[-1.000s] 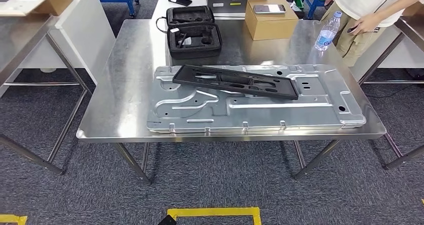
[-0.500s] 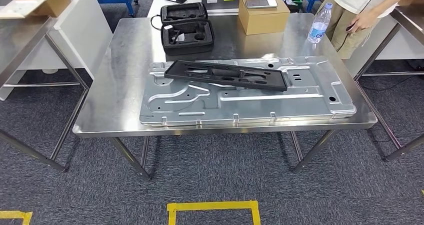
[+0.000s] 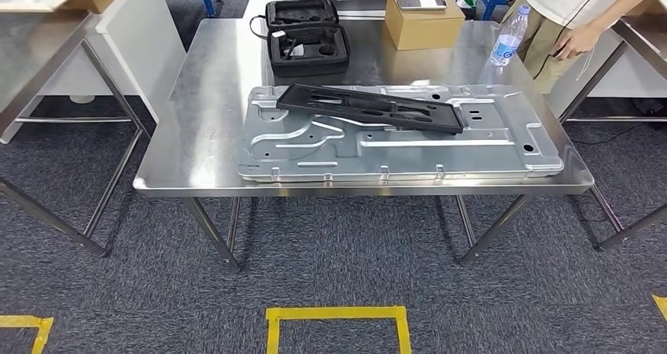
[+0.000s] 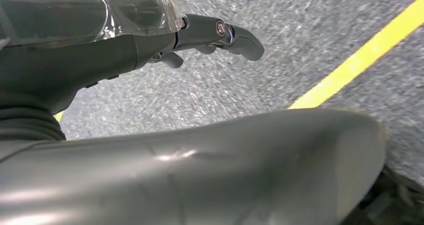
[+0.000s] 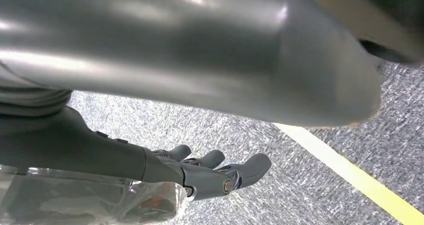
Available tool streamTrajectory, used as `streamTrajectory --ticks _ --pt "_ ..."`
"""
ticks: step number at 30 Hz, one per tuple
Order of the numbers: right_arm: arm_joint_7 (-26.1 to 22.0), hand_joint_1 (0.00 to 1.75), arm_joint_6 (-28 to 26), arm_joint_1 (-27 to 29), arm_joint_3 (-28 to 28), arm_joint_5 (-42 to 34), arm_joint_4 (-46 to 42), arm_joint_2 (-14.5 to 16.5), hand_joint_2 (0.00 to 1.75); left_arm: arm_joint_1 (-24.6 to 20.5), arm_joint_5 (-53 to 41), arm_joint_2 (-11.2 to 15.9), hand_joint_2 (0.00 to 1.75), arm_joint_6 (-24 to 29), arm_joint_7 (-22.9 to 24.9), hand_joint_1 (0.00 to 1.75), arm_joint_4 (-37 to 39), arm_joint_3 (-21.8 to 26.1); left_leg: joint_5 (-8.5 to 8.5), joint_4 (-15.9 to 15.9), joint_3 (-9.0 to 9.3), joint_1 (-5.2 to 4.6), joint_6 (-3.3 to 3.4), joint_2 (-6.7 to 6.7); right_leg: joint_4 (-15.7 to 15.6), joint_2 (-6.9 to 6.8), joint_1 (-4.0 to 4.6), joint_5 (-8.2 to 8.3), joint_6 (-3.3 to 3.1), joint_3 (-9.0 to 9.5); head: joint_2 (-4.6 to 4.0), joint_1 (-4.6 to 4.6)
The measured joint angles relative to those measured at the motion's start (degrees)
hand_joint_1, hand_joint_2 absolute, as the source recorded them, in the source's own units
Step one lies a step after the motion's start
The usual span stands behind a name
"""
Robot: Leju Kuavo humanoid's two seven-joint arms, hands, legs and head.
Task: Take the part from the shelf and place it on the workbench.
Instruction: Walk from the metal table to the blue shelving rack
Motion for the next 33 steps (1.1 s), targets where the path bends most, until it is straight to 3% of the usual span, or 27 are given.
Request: streamTrajectory --ticks 2,3,6,8,10,11,12,13,14,16,18,20,24,26,29,30,31,33 --pt "0.0 0.00 0.0 -0.2 0.0 0.0 0.0 0.0 0.00 0.0 -0.3 0.0 0.00 0.2 0.4 0.00 0.1 0.0 0.42 0.3 -0.40 -0.21 -0.49 -0.02 -7.2 0.02 0.30 1.87 -0.64 4.21 0.00 -0.01" --pt "0.0 0.00 0.0 -0.3 0.0 0.0 0.0 0.0 0.00 0.0 -0.5 0.0 0.00 0.3 0.7 0.00 0.2 -0.1 0.65 0.3 -0.56 -0.27 -0.81 -0.01 -8.6 0.04 0.47 2.08 -0.95 4.87 0.00 -0.02" --pt "0.2 0.00 0.0 -0.1 0.0 0.0 0.0 0.0 0.00 0.3 -0.7 0.1 0.00 0.7 1.6 0.00 0.3 -0.1 0.80 0.7 -1.08 -0.21 -1.76 -0.02 -8.8 -0.07 0.49 2.84 -1.92 4.30 0.00 -0.03" --pt "0.2 0.00 0.0 -0.1 0.0 -0.1 0.0 0.0 0.00 0.7 -0.7 0.2 0.00 0.8 2.1 0.00 0.5 -0.2 -2.17 4.3 -2.59 0.01 -2.40 -0.07 -9.0 -0.24 0.22 3.68 -2.62 3.66 0.00 -0.12" --pt "0.2 0.00 0.0 -0.1 0.0 -0.1 0.0 0.0 0.00 1.0 -0.7 0.3 0.00 0.8 2.5 0.00 0.6 -0.2 -7.26 12.1 -5.43 0.32 -2.96 -0.06 -9.0 -0.34 0.21 4.42 -2.95 2.65 0.00 -0.21" --pt "0.2 0.00 0.0 -0.1 0.0 -0.1 0.0 0.0 0.00 1.1 -0.8 0.3 0.00 0.8 2.7 0.00 0.6 -0.2 -9.10 15.8 -6.57 0.42 -3.14 -0.06 -8.9 -0.37 0.23 4.79 -2.98 2.11 0.00 -0.22" --pt "0.2 0.00 0.1 0.0 0.0 -0.1 0.0 0.0 0.00 1.3 -1.0 0.4 0.00 0.8 2.9 0.00 0.7 -0.2 -9.91 17.8 -6.84 0.49 -3.27 -0.06 -8.9 -0.38 0.24 5.15 -2.94 1.59 0.00 -0.22" --pt "0.2 0.00 0.1 0.0 0.0 -0.1 0.0 0.0 0.00 1.5 -1.2 0.4 0.00 0.7 3.1 0.00 0.7 -0.2 -9.63 17.5 -5.93 0.55 -3.32 -0.06 -8.9 -0.38 0.23 5.49 -2.86 1.12 0.00 -0.23" --pt "0.2 0.00 0.1 0.0 0.0 -0.1 0.0 0.0 0.00 1.6 -1.4 0.5 0.00 0.6 3.2 0.00 0.7 -0.2 -8.38 14.5 -3.79 0.61 -3.33 -0.06 -8.8 -0.36 0.21 5.79 -2.73 0.75 0.00 -0.24" --pt "0.2 0.00 0.2 0.0 0.0 -0.1 0.0 0.0 0.00 1.7 -1.6 0.5 0.00 0.4 3.4 0.00 0.8 -0.2 -5.48 5.3 1.99 0.64 -3.16 -0.08 -8.6 -0.34 0.32 6.21 -2.33 0.17 0.00 -0.26" --pt "0.2 0.00 0.2 -0.1 0.0 -0.1 0.0 0.0 0.00 1.6 -1.7 0.6 0.00 0.4 3.6 0.00 0.8 -0.3 -4.13 -0.2 4.87 0.54 -2.55 -0.20 -8.2 -0.35 0.53 6.58 -1.83 -0.29 0.00 -0.22" --pt "0.2 0.00 0.2 -0.2 0.0 0.0 0.0 0.0 0.00 1.7 -1.7 0.6 0.00 0.4 3.6 0.00 0.8 -0.3 -3.95 -0.5 4.74 0.45 -2.05 -0.29 -8.1 -0.36 0.59 6.84 -1.52 -0.53 0.00 -0.16" --pt "0.2 0.00 0.2 -0.2 0.0 0.0 0.0 0.0 0.00 1.8 -1.7 0.6 0.00 0.3 3.6 0.00 0.8 -0.4 -3.81 -0.4 4.53 0.38 -1.82 -0.28 -8.1 -0.34 0.55 7.05 -1.25 -0.62 0.00 -0.15" --pt "0.2 0.00 0.2 -0.1 0.0 0.0 0.0 -0.1 0.00 2.0 -1.7 0.6 0.00 0.2 3.7 0.00 0.8 -0.6 -3.22 -0.4 4.03 0.43 -1.11 -0.20 -7.6 -0.20 0.45 6.71 -0.77 -1.05 0.00 -0.14" --pt "0.3 0.00 0.3 0.0 0.0 -0.1 0.0 -0.1 0.00 1.9 -1.7 0.6 0.00 0.0 4.0 0.00 1.0 -1.3 -1.29 -0.4 1.82 0.29 0.12 -0.02 6.1 -0.01 0.10 -2.04 0.21 -5.78 0.00 0.05" --pt "0.3 0.00 0.3 0.0 0.0 -0.1 0.0 -0.1 0.00 1.9 -1.7 0.6 0.00 0.0 4.1 0.00 1.0 -1.5 -0.73 -0.4 1.07 0.15 0.26 0.01 9.3 -0.02 0.06 -3.84 0.30 -6.23 0.00 0.11" --pt "0.3 0.00 0.3 0.0 0.0 -0.1 0.0 -0.1 0.00 1.9 -1.8 0.7 0.00 0.0 4.1 0.00 1.0 -1.5 -0.41 -0.4 0.72 0.06 0.23 0.00 7.3 -0.01 0.07 -2.66 0.13 -4.42 0.00 0.11" --pt "0.3 0.00 0.4 -0.1 0.0 -0.1 0.0 -0.2 0.00 1.9 -2.0 0.6 0.00 0.0 4.1 0.00 1.1 -1.6 0.15 -0.4 0.27 -0.12 0.02 -0.06 -1.8 0.00 0.25 0.36 -0.59 1.62 0.00 0.11"
